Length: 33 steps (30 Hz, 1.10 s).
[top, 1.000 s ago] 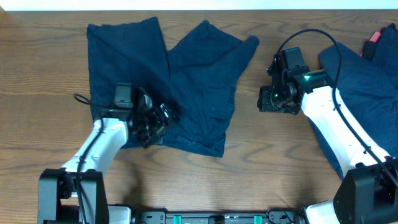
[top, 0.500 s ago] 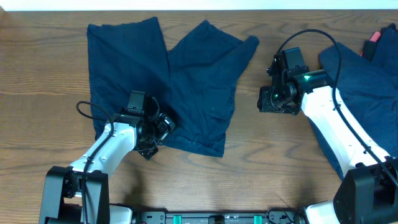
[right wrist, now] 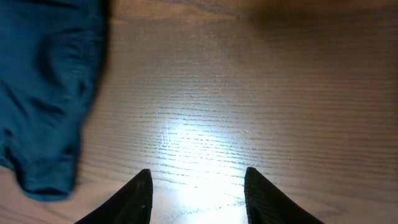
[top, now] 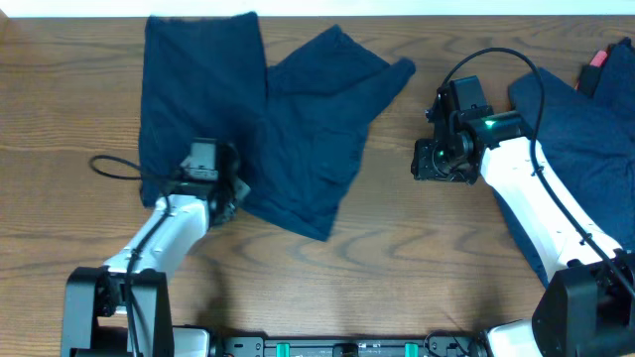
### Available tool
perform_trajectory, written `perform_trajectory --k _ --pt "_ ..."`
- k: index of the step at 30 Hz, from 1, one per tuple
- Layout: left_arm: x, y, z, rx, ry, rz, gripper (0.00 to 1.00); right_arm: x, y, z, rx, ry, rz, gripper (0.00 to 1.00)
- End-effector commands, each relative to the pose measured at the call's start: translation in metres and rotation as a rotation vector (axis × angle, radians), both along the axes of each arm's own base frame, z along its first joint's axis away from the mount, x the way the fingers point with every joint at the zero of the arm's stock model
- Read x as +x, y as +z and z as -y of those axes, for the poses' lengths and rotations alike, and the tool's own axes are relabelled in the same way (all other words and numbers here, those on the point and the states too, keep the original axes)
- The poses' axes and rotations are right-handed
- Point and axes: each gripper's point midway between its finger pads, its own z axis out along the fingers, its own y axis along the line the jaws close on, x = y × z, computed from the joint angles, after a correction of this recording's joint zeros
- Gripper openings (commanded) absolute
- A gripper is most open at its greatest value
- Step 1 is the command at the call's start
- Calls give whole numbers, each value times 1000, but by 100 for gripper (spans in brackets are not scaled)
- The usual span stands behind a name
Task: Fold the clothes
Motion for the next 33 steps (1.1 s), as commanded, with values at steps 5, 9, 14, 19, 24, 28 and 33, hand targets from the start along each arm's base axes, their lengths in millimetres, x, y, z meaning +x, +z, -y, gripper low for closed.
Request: perform_trajectory --k 5,9,14,19,24,28,33 --pt "57 51 -96 222 39 238 6 4 6 4 -4 -3 20 46" --pt "62 65 -111 80 63 275 76 7 7 3 1 -9 33 50" --pt "31 56 -51 -303 -59 171 98 15 9 1 9 -9 66 58" --pt "-32 35 -14 -418 -81 -117 98 18 10 1 11 -9 79 59" --pt "-60 26 14 -429 -181 -223 98 18 10 1 11 -9 79 60" --pt "-67 22 28 -429 -226 -251 98 18 10 1 11 -9 78 60" --pt "-71 22 41 -433 -237 -275 98 17 10 1 10 -9 76 60"
